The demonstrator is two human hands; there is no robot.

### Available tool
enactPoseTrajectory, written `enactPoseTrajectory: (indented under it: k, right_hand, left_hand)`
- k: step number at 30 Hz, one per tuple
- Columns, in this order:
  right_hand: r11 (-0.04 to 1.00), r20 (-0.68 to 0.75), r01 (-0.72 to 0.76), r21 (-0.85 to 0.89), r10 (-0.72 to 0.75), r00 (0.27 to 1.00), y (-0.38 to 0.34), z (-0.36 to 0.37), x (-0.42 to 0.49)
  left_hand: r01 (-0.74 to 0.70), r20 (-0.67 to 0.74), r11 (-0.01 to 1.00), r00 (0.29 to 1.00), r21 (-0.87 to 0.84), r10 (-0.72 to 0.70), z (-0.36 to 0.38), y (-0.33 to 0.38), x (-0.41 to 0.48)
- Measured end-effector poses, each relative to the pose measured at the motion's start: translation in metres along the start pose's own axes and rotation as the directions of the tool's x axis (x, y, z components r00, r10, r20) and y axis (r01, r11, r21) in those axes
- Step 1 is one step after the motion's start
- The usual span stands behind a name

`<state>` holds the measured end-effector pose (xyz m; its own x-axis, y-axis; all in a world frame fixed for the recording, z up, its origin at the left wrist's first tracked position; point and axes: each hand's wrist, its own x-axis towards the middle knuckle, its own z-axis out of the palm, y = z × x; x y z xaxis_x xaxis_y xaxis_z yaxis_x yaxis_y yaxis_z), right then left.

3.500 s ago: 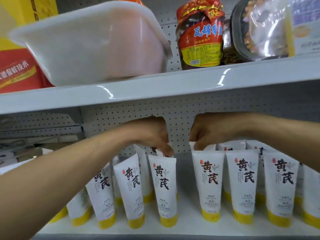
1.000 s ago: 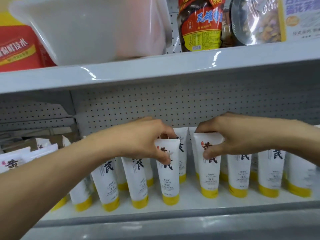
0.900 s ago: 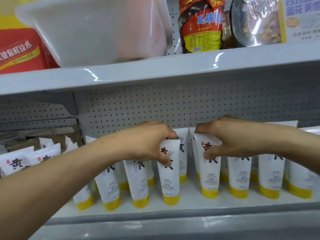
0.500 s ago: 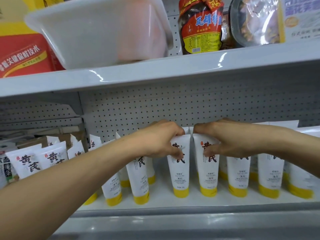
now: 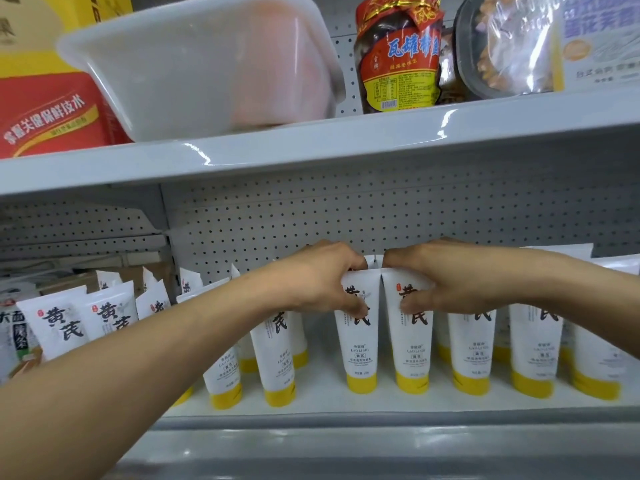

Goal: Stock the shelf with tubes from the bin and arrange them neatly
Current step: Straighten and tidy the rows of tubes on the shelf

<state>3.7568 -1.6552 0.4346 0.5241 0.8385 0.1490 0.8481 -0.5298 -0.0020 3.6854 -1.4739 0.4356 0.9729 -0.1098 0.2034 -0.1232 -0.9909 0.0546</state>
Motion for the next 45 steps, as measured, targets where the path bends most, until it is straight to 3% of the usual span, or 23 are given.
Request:
enactPoseTrajectory:
  k: [3, 7, 10, 16, 21, 28, 45]
  right_hand:
    - [0.999, -0.063, 0.013, 0.030, -0.011, 0.998, 0.000, -0.006, -0.001]
    - [0.993, -0.234, 0.048, 0.107, -0.022, 0.972, -0.004, -0.021, 0.003]
    - [0.988, -0.267, 0.072, 0.134, -0.034, 0.963, -0.010, -0.030, 0.017]
    - [0.990, -0.151, 0.093, 0.101, -0.077, 0.985, -0.017, -0.036, 0.066]
    - [0.994, -0.006, 0.058, 0.088, -0.057, 0.998, -0.024, -0.031, 0.100]
    - [0.992, 0.037, 0.027, 0.122, -0.031, 0.999, -0.020, -0.020, 0.118]
    - [0.976, 0.012, 0.033, 0.216, -0.037, 0.999, -0.021, -0.018, 0.112]
  left_hand:
    - [-0.007, -0.026, 0.997, 1.000, -0.077, 0.005, -0.016, -0.005, -0.003]
    - [0.019, -0.184, 0.990, 0.982, -0.141, -0.045, -0.056, -0.030, -0.016]
    - [0.056, -0.125, 0.990, 0.989, -0.130, -0.073, -0.071, -0.062, -0.024]
    - [0.100, 0.083, 0.991, 0.992, -0.084, -0.093, -0.063, -0.099, -0.017]
    - [0.034, 0.197, 0.999, 0.980, -0.040, -0.025, -0.046, -0.107, 0.003]
    - [-0.019, 0.183, 0.959, 0.980, -0.283, 0.073, -0.031, -0.119, 0.016]
    - [0.021, 0.108, 0.939, 0.994, -0.343, 0.018, -0.017, -0.110, 0.027]
